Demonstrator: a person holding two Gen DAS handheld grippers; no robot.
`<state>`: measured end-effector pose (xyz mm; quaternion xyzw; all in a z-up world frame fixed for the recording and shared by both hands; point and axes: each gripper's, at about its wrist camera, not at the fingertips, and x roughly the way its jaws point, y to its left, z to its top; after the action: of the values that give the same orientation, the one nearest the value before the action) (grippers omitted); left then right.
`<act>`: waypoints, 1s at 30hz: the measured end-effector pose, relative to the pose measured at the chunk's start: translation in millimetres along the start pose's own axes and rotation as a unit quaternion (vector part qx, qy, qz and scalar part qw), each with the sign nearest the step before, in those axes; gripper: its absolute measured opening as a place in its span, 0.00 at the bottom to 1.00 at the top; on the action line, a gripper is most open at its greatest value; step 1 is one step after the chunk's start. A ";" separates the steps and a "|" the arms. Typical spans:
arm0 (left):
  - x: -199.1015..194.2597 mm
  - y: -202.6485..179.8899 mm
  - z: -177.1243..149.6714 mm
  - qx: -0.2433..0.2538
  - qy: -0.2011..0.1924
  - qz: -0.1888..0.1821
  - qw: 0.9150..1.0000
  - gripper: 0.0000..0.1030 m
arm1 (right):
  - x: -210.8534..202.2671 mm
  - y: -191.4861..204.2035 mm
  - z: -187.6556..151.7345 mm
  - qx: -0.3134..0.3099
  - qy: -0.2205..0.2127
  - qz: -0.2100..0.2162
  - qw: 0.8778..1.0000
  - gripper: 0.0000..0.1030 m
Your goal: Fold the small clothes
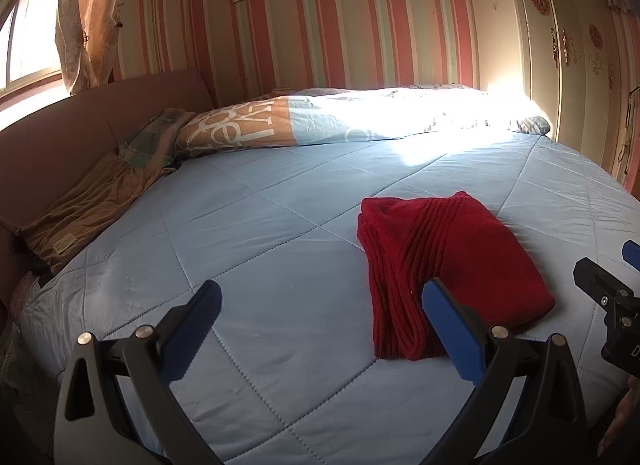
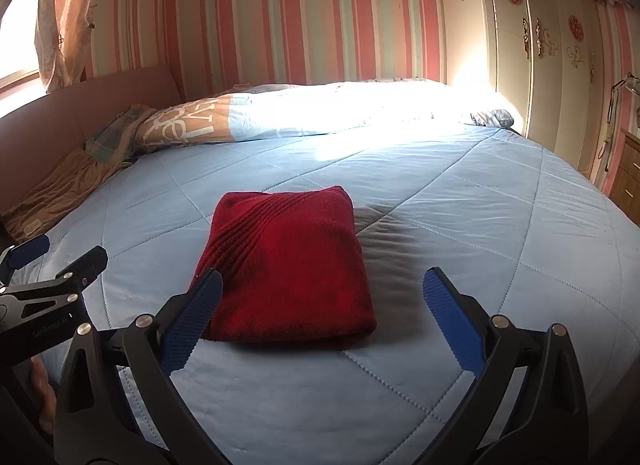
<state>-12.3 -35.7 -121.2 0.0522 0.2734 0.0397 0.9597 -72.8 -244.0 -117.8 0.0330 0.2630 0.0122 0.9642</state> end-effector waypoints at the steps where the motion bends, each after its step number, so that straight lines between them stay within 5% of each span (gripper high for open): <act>1: 0.0 2.2 0.8 -0.003 0.000 0.001 1.000 0.98 | -1.7 0.6 0.6 -0.002 -0.002 -0.002 1.000 0.97; 30: 0.1 23.5 5.2 -0.012 0.003 0.002 1.000 0.98 | -5.5 2.5 7.5 -0.022 -0.008 -0.012 1.000 0.97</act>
<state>-10.5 -12.9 -114.0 0.0414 0.2757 0.0446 0.9593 -73.8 -242.1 -108.3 0.0093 0.2550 0.0063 0.9669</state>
